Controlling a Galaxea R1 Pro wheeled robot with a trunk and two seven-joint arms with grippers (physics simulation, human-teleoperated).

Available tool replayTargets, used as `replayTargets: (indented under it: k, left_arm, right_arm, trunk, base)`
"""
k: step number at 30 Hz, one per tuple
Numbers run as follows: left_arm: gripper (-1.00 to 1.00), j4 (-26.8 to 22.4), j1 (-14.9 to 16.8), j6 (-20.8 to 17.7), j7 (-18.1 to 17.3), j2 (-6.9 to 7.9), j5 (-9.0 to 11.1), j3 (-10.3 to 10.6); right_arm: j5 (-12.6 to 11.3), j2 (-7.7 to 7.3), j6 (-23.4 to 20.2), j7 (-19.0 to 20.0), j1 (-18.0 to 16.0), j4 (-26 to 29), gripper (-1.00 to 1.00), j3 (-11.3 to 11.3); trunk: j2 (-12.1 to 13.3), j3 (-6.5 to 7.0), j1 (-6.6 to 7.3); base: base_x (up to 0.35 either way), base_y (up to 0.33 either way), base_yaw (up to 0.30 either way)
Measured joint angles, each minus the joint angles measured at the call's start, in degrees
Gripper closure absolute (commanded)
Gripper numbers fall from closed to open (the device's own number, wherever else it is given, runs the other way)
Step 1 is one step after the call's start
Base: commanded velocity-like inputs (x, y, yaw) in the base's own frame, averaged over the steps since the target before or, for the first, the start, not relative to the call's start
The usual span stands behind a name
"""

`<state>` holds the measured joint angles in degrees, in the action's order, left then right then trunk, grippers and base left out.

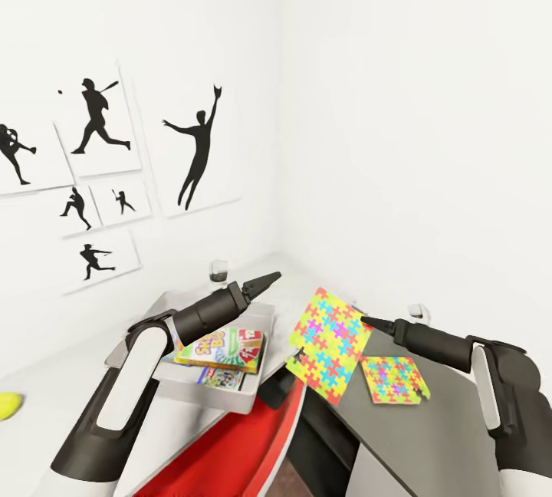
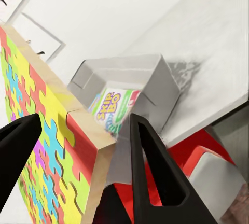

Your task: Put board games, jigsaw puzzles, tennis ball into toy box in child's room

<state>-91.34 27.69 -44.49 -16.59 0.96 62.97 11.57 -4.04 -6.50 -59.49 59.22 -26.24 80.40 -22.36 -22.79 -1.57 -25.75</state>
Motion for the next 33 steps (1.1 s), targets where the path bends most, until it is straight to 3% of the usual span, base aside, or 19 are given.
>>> replayTargets:
  k: [33]
  left_arm:
    - [-1.0, 0.0, 0.0, 0.0, 0.0, 0.0, 0.0, 0.1]
  right_arm:
    - [-0.1, -0.19, 0.0, 0.0, 0.0, 0.0, 1.0, 0.0]
  trunk:
    - [0.0, 0.24, 0.0]
  base:
    - [0.0, 0.0, 0.242]
